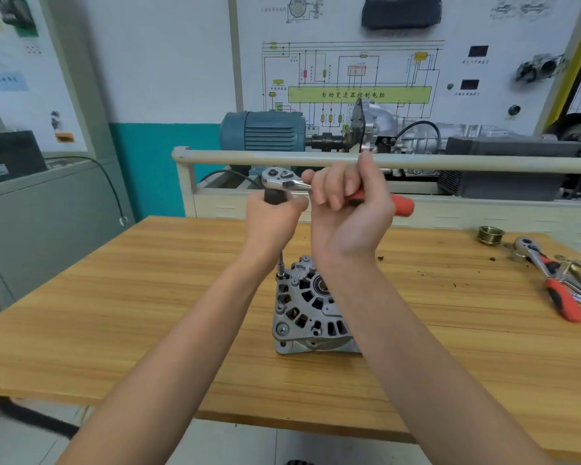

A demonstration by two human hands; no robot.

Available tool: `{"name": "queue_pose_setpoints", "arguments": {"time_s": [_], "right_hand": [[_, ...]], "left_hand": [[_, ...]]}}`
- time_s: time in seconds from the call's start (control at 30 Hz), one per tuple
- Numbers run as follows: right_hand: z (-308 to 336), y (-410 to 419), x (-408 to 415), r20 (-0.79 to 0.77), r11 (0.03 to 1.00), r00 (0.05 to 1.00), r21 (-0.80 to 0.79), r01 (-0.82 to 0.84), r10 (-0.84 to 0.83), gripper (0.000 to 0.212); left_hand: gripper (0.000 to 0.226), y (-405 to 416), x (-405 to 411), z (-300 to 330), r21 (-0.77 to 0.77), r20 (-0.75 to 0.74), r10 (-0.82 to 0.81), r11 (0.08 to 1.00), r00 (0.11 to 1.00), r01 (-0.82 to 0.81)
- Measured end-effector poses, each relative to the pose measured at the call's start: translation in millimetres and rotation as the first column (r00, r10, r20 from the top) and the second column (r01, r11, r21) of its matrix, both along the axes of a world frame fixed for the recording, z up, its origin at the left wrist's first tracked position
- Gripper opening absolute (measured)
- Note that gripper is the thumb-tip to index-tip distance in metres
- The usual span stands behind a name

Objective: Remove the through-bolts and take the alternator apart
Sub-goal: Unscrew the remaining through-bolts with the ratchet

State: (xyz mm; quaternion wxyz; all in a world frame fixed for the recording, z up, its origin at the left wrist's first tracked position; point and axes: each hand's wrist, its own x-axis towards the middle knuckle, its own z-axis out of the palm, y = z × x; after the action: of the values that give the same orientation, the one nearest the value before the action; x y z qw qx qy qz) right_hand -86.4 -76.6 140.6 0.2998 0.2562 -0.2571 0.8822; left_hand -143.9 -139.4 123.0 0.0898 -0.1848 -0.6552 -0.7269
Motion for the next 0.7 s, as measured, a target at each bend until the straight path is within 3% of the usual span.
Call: {"name": "queue_pose_setpoints", "arguments": {"time_s": [0.1, 0.2, 0.3, 0.4, 0.53, 0.63, 0.7], "right_hand": [[-4.6, -2.9, 1.9, -0.091, 0.985, 0.989, 0.113, 0.127, -0.117, 0.039], [13.5, 16.9, -7.0, 0.078, 0.989, 0.991, 0.083, -0.119, 0.113, 0.054], [30.5, 35.1, -23.4, 0.288, 0.898, 0.853, -0.072, -0.434, 0.436, 0.053], [35.1, 40.4, -32.0, 0.347, 0.831, 0.759, -0.145, -0.537, 0.551, 0.050], [24.3, 30.3, -25.2, 0.246, 0.919, 0.886, -0.153, -0.364, 0.392, 0.053], [7.3, 20.0, -12.6, 0.127, 0.984, 0.976, -0.016, -0.175, 0.176, 0.054], [-1.9, 18.0, -7.4, 0.038, 0.986, 0.996, 0.146, -0.080, 0.076, 0.047]], "left_hand": [[0.012, 5.1, 3.0, -0.7, 0.037, -0.008, 0.034, 0.999, 0.999, -0.034], [0.029, -8.2, -4.6, -3.0, -0.053, -0.090, -0.125, 0.991, 0.988, 0.121], [0.036, -20.3, -9.3, -1.7, -0.179, -0.113, -0.460, 0.881, 0.880, 0.438], [0.041, -20.9, -10.0, 0.0, -0.267, -0.039, -0.567, 0.799, 0.822, 0.539], [0.045, -16.5, -9.3, -0.9, -0.136, 0.008, -0.475, 0.871, 0.880, 0.472], [0.040, -4.9, -7.9, -2.6, -0.053, -0.006, -0.137, 0.989, 0.991, 0.137], [0.036, 2.1, -5.8, -2.0, 0.012, 0.011, 0.004, 1.000, 1.000, -0.004]]}}
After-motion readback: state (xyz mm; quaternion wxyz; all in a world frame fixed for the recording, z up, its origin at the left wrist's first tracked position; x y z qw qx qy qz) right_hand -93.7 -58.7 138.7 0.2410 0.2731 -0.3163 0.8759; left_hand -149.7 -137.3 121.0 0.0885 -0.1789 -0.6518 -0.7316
